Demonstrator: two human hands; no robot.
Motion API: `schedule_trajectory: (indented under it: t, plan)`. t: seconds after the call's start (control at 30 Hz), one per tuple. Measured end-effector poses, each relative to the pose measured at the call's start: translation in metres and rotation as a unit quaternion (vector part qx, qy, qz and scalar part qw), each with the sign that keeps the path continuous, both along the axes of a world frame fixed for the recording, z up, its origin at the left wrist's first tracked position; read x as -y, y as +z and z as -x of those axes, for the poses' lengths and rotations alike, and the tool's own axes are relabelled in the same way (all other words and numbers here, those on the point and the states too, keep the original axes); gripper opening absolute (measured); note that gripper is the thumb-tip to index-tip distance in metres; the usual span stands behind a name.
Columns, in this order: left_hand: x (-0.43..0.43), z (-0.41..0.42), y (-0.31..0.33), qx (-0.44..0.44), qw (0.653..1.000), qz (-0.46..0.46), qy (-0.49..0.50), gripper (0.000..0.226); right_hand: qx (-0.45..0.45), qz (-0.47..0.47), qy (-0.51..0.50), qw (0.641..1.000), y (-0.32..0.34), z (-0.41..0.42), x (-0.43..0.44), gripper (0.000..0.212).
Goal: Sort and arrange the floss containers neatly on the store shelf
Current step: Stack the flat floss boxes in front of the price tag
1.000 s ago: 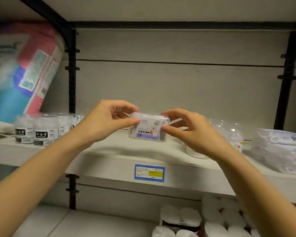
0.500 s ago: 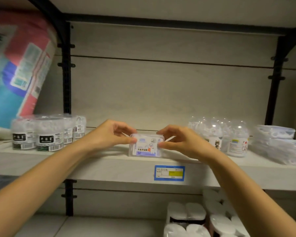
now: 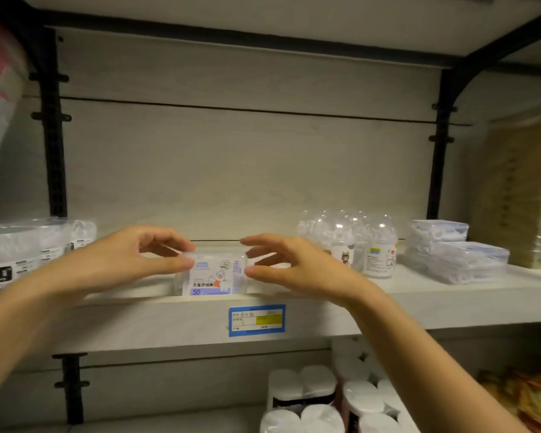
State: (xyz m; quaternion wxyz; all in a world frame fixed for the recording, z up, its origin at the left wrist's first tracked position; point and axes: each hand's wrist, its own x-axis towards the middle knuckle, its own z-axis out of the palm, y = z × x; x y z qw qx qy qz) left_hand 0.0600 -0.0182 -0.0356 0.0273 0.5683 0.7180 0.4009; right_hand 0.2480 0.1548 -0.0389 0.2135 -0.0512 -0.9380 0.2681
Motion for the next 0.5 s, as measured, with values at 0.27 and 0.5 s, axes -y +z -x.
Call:
schedule_trajectory:
  t: [0.27, 0.5]
  plan:
    - [-0.043, 0.016, -0.035, -0.151, 0.977, -0.109, 0.102, 0.059, -0.11, -0.072, -0.079, 0.988, -0.011, -0.122, -0.065, 0.026]
    - [-0.163, -0.22, 0.002, -0.154, 0.979, -0.132, 0.009, 0.022, -0.119, -0.07, -0.266, 0.954, 0.013, -0.217, -0.19, 0.03]
